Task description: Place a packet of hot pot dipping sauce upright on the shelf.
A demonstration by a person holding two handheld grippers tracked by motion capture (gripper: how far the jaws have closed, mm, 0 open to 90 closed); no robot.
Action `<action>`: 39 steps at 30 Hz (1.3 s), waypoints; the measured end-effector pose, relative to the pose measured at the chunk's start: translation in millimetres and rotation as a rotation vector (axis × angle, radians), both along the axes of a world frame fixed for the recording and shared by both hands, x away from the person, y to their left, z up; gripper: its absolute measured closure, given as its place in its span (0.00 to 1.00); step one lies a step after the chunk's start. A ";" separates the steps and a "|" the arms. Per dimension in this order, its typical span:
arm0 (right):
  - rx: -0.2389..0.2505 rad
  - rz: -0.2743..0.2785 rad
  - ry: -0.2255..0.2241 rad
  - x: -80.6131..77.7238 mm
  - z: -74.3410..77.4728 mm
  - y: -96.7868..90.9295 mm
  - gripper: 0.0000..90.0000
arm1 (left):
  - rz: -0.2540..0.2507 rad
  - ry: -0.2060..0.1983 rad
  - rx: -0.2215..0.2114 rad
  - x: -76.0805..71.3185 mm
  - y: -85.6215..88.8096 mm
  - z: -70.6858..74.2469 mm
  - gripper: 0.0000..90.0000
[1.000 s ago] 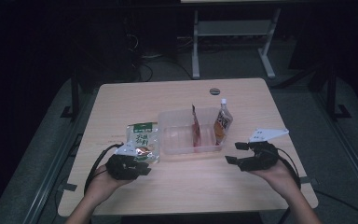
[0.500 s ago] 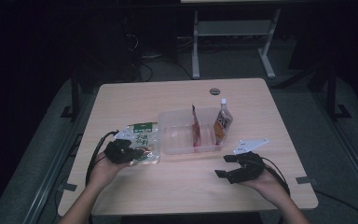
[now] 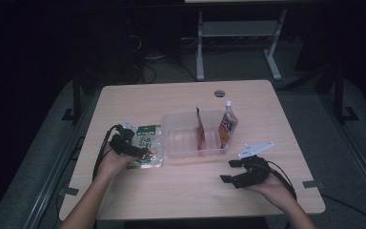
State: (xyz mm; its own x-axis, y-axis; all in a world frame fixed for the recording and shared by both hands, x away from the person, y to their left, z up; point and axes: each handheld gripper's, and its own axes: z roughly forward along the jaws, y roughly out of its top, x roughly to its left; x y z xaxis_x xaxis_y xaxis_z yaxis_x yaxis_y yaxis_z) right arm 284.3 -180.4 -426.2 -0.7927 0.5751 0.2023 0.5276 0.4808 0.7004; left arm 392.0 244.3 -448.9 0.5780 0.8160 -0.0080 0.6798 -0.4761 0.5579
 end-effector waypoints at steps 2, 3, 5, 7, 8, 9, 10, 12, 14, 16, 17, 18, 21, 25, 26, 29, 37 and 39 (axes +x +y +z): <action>-0.003 0.003 0.001 0.5 -0.5 0.1 0.35 | 0.015 0.006 -0.015 2.5 -1.4 -2.8 0.14; -0.004 0.003 0.000 0.3 -0.6 0.2 0.35 | 0.021 0.014 -0.024 3.1 -1.9 -3.8 0.14; -0.003 0.002 0.000 -0.1 -0.3 0.3 0.35 | 0.017 0.003 -0.017 4.8 -1.7 -4.4 0.14; -0.001 -0.002 0.002 0.0 -0.1 0.0 0.36 | 0.023 0.009 -0.020 4.8 -0.7 -5.3 0.14; -0.001 -0.001 0.001 0.4 -0.3 -0.4 0.36 | 0.029 0.012 -0.026 4.8 -0.2 -6.0 0.14; -0.003 -0.002 0.000 0.5 -0.5 -0.6 0.36 | 0.033 0.019 -0.028 5.1 0.9 -6.9 0.14; -0.004 -0.002 0.003 0.5 -0.7 -0.5 0.36 | 0.042 0.038 -0.045 5.5 1.8 -8.3 0.14; -0.009 -0.003 0.005 0.3 -0.9 0.0 0.36 | 0.037 0.034 -0.040 4.8 1.7 -8.7 0.14; -0.010 0.000 0.004 0.5 -1.2 0.1 0.36 | 0.034 0.030 -0.022 4.5 0.1 -8.6 0.15; -0.017 0.001 0.001 0.8 -1.6 -0.2 0.36 | 0.037 0.025 -0.009 3.5 -1.6 -8.6 0.15; -0.019 0.000 0.001 0.8 -1.7 -0.2 0.36 | 0.039 0.025 -0.005 3.1 -2.0 -8.4 0.16; -0.019 0.000 0.001 0.7 -1.9 -0.3 0.36 | 0.040 0.024 -0.003 2.9 -2.2 -8.2 0.17; -0.022 -0.002 0.001 0.8 -2.0 -0.6 0.37 | 0.043 0.014 0.005 1.7 -1.2 -6.8 0.26; -0.027 -0.004 0.002 1.1 -2.5 -1.2 0.37 | 0.046 -0.008 0.010 0.5 1.0 -5.1 0.43; -0.027 -0.003 0.001 1.2 -2.6 -1.3 0.37 | 0.050 -0.015 0.006 0.0 1.6 -5.1 0.47; -0.028 -0.005 0.003 1.8 -2.5 -1.7 0.38 | 0.056 -0.036 -0.008 -1.9 4.9 -5.6 0.60; -0.026 -0.004 0.000 2.2 -2.4 -2.1 0.39 | 0.043 -0.054 -0.013 -2.7 4.5 -5.7 0.94; -0.024 -0.008 0.001 1.9 -1.6 -2.8 0.39 | 0.034 -0.045 -0.019 -1.3 5.2 -5.0 0.97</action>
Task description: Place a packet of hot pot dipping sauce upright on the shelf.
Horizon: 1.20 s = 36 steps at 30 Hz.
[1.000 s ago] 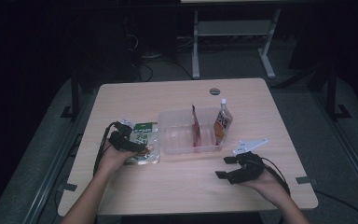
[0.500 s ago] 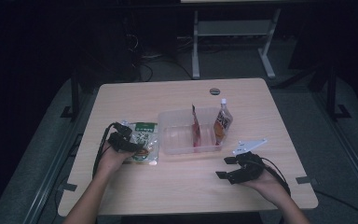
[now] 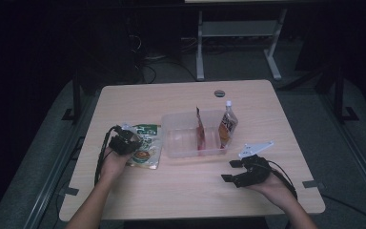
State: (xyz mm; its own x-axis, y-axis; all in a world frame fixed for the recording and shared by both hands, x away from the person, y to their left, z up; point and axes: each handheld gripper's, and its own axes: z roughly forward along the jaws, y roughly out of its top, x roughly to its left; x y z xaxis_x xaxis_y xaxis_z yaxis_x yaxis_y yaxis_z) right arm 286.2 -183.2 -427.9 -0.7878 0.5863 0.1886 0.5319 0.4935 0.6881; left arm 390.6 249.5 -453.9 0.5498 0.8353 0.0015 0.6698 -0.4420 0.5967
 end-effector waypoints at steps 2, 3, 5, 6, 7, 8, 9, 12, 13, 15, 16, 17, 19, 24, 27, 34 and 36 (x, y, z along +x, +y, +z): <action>0.002 -0.003 -0.005 0.4 0.1 -1.1 0.39 | 0.003 0.020 -0.040 1.4 4.6 -0.1 0.99; 0.001 -0.007 -0.001 0.4 0.4 -1.8 0.39 | -0.003 0.031 -0.061 2.0 7.3 0.2 0.99; 0.004 -0.012 -0.001 0.6 0.7 -3.0 0.40 | -0.011 0.046 -0.086 2.2 12.6 1.3 1.00; 0.007 -0.014 -0.003 0.9 1.0 -3.5 0.40 | -0.026 0.046 -0.085 1.7 14.7 2.5 1.00; 0.008 -0.013 -0.006 1.2 1.1 -4.3 0.40 | -0.031 0.048 -0.091 1.4 16.5 3.2 1.00; 0.008 -0.014 -0.007 1.3 1.4 -4.7 0.40 | -0.045 0.052 -0.098 1.1 18.9 4.0 1.00; 0.009 -0.016 -0.009 1.4 1.5 -5.1 0.40 | -0.055 0.056 -0.107 0.4 21.0 5.1 1.00; 0.011 -0.020 -0.009 1.5 1.5 -6.0 0.40 | -0.076 0.067 -0.119 -3.1 28.0 11.3 1.00; 0.011 -0.019 -0.011 1.5 1.7 -6.4 0.40 | -0.085 0.068 -0.119 -4.8 30.6 13.5 1.00; 0.014 -0.023 -0.005 1.0 2.1 -6.6 0.40 | -0.092 0.071 -0.126 -8.7 35.2 17.1 1.00; 0.014 -0.023 -0.006 1.0 2.0 -6.8 0.40 | -0.100 0.068 -0.128 -10.7 37.5 18.6 1.00; 0.014 -0.021 -0.007 1.3 2.0 -6.9 0.40 | -0.109 0.069 -0.135 -13.1 39.7 20.0 1.00; 0.016 -0.022 -0.007 1.4 2.0 -6.9 0.39 | -0.131 0.075 -0.138 -18.1 43.4 23.0 1.00; 0.018 -0.021 -0.003 1.5 1.8 -5.9 0.39 | -0.184 0.059 -0.143 -36.2 49.6 33.1 1.00; 0.020 -0.018 0.003 1.4 1.7 -4.1 0.39 | -0.218 0.044 -0.160 -49.2 52.2 38.2 1.00; 0.045 0.034 0.014 0.8 1.3 3.3 0.35 | -0.318 0.009 -0.203 -80.5 51.8 51.8 1.00; 0.060 0.059 0.024 0.4 1.8 6.5 0.33 | -0.341 0.004 -0.209 -87.2 49.1 54.8 1.00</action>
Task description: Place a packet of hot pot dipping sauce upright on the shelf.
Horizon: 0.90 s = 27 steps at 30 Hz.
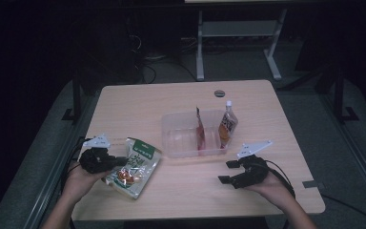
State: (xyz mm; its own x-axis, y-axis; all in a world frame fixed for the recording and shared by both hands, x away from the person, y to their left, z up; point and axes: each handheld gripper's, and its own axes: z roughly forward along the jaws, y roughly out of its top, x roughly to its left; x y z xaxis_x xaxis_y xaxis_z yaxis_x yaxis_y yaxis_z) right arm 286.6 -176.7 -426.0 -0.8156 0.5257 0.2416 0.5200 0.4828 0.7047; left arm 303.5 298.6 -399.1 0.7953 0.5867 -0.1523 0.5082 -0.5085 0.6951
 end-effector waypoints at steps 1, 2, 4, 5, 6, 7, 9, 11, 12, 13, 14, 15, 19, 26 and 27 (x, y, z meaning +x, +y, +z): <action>0.011 0.007 0.012 -0.2 0.2 2.4 0.32 | -0.012 -0.010 0.004 -3.6 -1.9 1.8 1.00; 0.017 0.021 0.013 0.2 0.1 4.2 0.32 | -0.015 -0.016 0.001 -7.8 -4.4 3.1 1.00; 0.023 0.044 0.020 0.2 0.2 9.2 0.31 | -0.038 -0.029 0.001 -15.1 -8.9 5.4 1.00; 0.028 0.059 0.025 0.1 0.4 12.2 0.31 | -0.047 -0.032 -0.001 -17.3 -10.5 6.3 1.00; 0.030 0.067 0.029 0.2 0.5 14.1 0.31 | -0.058 -0.037 -0.004 -20.3 -12.5 7.3 1.00; 0.031 0.076 0.029 0.3 0.6 16.5 0.31 | -0.066 -0.035 -0.007 -23.3 -14.1 8.5 1.00; 0.031 0.092 0.026 0.5 0.8 20.6 0.31 | -0.085 -0.033 -0.029 -28.0 -17.9 9.4 1.00; 0.034 0.104 0.027 1.0 1.1 24.0 0.30 | -0.112 -0.027 -0.046 -30.1 -22.1 9.8 1.00; 0.036 0.111 0.025 1.9 0.8 25.6 0.30 | -0.125 -0.025 -0.053 -30.7 -25.3 9.8 1.00; 0.036 0.119 0.024 2.7 1.0 27.0 0.30 | -0.139 -0.026 -0.055 -30.7 -28.7 9.8 1.00; 0.036 0.121 0.027 3.0 1.7 28.3 0.30 | -0.155 -0.025 -0.056 -30.7 -32.7 9.9 1.00; 0.039 0.130 0.023 4.1 1.9 29.2 0.30 | -0.168 -0.026 -0.054 -30.6 -37.0 10.0 1.00; 0.059 0.151 0.037 8.0 4.9 32.5 0.29 | -0.240 -0.019 -0.060 -27.8 -58.8 10.9 1.00; 0.095 0.208 0.047 20.6 9.9 36.8 0.25 | -0.348 -0.023 -0.058 -20.6 -99.0 11.2 1.00; 0.097 0.212 0.048 22.4 11.1 38.3 0.23 | -0.367 -0.026 -0.057 -19.3 -104.3 11.2 1.00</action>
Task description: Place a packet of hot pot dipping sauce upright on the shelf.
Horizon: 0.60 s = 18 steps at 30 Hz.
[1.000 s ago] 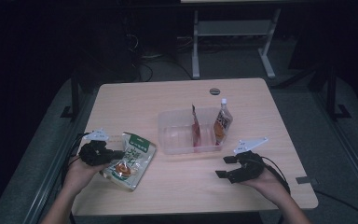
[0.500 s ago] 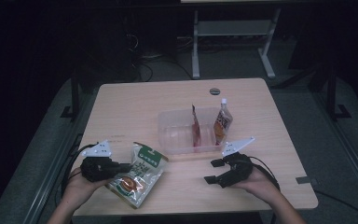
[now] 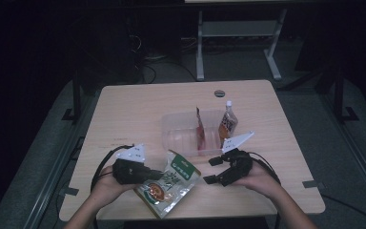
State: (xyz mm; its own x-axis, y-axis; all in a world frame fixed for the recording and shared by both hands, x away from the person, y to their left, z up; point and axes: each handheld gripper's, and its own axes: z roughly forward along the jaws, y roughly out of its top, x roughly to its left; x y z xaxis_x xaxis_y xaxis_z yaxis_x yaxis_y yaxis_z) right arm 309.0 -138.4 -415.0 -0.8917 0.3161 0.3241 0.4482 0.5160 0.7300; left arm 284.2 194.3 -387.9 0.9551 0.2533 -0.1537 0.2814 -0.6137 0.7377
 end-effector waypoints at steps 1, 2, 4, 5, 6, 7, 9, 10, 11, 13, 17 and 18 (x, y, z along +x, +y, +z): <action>0.008 0.011 0.000 2.5 1.2 1.1 0.23 | -0.016 -0.001 0.001 1.1 -4.9 0.2 1.00; 0.012 0.018 0.006 4.7 2.6 2.5 0.23 | -0.031 -0.005 0.000 2.0 -9.6 0.2 1.00; 0.016 0.033 0.008 10.1 4.7 5.3 0.22 | -0.057 -0.007 -0.005 2.8 -18.1 0.5 1.00; 0.029 0.043 0.019 12.4 5.2 6.9 0.21 | -0.067 -0.007 -0.003 3.0 -21.9 0.8 1.00; 0.037 0.056 0.029 15.1 5.3 8.3 0.20 | -0.077 -0.009 0.000 3.3 -25.4 1.2 1.00; 0.049 0.074 0.043 17.6 4.9 9.9 0.19 | -0.081 -0.005 -0.004 3.5 -29.3 1.2 1.00; 0.062 0.098 0.072 20.1 4.3 13.6 0.17 | -0.086 -0.003 -0.003 4.6 -34.0 1.1 1.00; 0.058 0.109 0.082 19.9 4.3 16.0 0.17 | -0.090 -0.005 -0.006 5.5 -36.2 1.1 1.00; 0.057 0.118 0.087 19.8 3.7 18.1 0.17 | -0.095 -0.005 -0.008 6.5 -38.4 1.1 1.00; 0.052 0.128 0.093 19.3 2.2 21.0 0.18 | -0.105 -0.006 -0.013 8.6 -42.4 1.5 1.00; 0.042 0.146 0.125 20.2 0.5 21.4 0.29 | -0.122 -0.011 -0.032 11.0 -47.9 3.2 1.00; 0.042 0.152 0.130 20.4 0.6 20.6 0.34 | -0.118 -0.016 -0.038 10.8 -49.2 2.7 1.00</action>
State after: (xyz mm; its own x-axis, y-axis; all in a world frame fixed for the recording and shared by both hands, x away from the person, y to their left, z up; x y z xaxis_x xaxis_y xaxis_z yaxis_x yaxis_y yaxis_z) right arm 329.5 -117.7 -414.3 -0.8779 0.1647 0.4497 0.4593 0.5553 0.6933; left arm 295.0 145.1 -385.1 0.9804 0.1334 -0.1452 0.1968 -0.6129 0.7653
